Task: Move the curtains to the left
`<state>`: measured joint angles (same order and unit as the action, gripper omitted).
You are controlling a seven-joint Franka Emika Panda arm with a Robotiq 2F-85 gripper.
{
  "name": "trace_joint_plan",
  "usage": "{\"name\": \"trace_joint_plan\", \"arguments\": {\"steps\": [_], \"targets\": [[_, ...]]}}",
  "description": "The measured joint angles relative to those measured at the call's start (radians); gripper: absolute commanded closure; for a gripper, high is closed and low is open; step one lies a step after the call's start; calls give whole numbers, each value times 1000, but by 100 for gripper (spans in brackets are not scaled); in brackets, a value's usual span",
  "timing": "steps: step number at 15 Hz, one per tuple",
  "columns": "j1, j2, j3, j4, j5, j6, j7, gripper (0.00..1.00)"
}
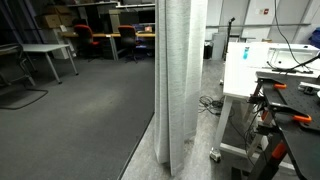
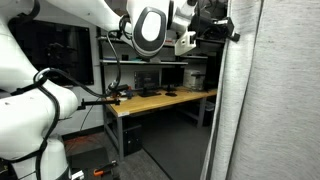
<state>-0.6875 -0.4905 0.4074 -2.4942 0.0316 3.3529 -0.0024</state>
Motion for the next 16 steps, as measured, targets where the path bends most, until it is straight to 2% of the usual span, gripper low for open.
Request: {"name": "trace_joint_plan", "arguments": {"steps": [4,10,12,16], "targets": [[21,8,-6,4,0,0,5,99],[140,6,0,-2,0,-2,50,99],[162,0,33,-2,1,-2,70,99],[150,-32,142,0,21,5,121,99]]}}
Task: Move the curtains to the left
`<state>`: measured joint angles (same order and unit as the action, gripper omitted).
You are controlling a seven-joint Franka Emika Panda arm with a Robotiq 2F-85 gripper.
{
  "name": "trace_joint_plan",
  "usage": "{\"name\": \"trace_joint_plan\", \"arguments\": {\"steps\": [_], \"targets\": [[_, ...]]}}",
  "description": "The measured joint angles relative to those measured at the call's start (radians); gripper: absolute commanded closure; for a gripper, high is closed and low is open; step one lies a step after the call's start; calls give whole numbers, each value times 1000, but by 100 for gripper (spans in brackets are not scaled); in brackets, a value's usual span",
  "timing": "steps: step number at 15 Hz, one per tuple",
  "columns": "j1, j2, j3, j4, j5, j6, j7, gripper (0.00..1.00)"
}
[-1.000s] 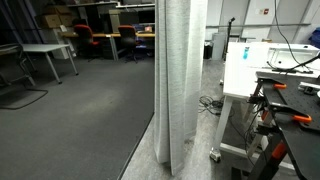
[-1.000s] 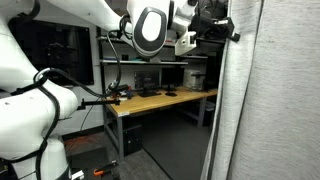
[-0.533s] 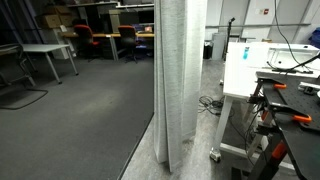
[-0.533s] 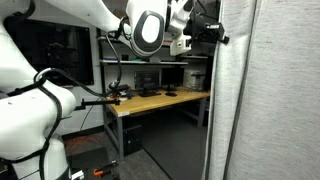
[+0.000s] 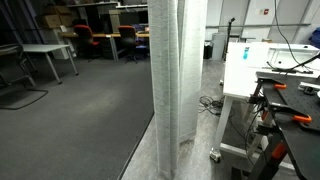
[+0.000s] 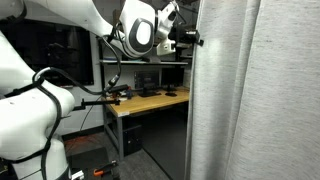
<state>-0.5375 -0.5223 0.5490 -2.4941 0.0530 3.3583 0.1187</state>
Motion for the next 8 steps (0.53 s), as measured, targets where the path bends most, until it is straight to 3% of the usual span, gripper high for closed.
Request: {"name": "trace_joint_plan", "arguments": {"steps": [3,8], "targets": [[-56,-34,112,-2,33,36,25,99],[-250,-146,376,43,101,50,40,99]]}}
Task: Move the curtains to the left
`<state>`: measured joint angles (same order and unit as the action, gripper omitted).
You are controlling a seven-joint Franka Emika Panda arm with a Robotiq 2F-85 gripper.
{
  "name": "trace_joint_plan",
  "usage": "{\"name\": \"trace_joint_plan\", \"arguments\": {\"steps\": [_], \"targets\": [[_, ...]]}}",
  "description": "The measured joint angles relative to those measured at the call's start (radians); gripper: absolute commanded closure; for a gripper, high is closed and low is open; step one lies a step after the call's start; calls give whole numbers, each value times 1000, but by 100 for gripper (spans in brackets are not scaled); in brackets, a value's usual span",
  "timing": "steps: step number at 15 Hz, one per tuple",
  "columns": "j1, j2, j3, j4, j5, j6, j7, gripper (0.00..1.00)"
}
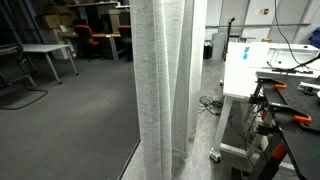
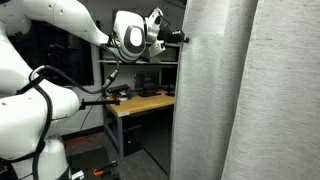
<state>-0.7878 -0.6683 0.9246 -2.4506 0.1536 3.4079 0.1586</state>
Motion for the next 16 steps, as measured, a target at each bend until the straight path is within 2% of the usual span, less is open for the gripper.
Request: {"name": "trace_joint_plan", "arguments": {"steps": [4,7,9,16], "targets": [[-163,-112,184,84,27,-5,1,99],[-248,-189,260,149,27,-20,0,99],[-274,-225,303,180,26,-61,-1,99],[-330,-366,327,266,-6,-140,-5,99]]}}
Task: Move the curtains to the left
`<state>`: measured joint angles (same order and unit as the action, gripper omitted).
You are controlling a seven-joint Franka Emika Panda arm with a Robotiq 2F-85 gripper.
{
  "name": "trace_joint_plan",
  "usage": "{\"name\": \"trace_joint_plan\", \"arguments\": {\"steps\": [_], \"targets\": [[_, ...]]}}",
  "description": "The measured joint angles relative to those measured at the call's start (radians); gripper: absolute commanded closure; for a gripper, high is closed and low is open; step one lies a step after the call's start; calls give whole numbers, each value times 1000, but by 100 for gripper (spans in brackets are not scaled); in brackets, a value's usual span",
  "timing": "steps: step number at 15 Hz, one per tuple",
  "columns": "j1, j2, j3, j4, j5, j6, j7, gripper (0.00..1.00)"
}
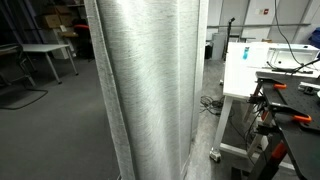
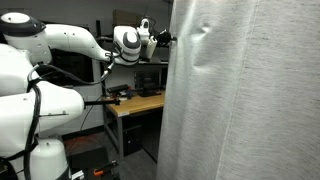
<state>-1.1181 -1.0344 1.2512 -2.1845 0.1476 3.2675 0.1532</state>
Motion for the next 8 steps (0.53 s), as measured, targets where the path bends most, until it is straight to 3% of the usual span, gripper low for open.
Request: {"name": "trace_joint_plan", "arguments": {"steps": [8], "targets": [[-28,-84,-1,43,-85,-53,-22,99]]}}
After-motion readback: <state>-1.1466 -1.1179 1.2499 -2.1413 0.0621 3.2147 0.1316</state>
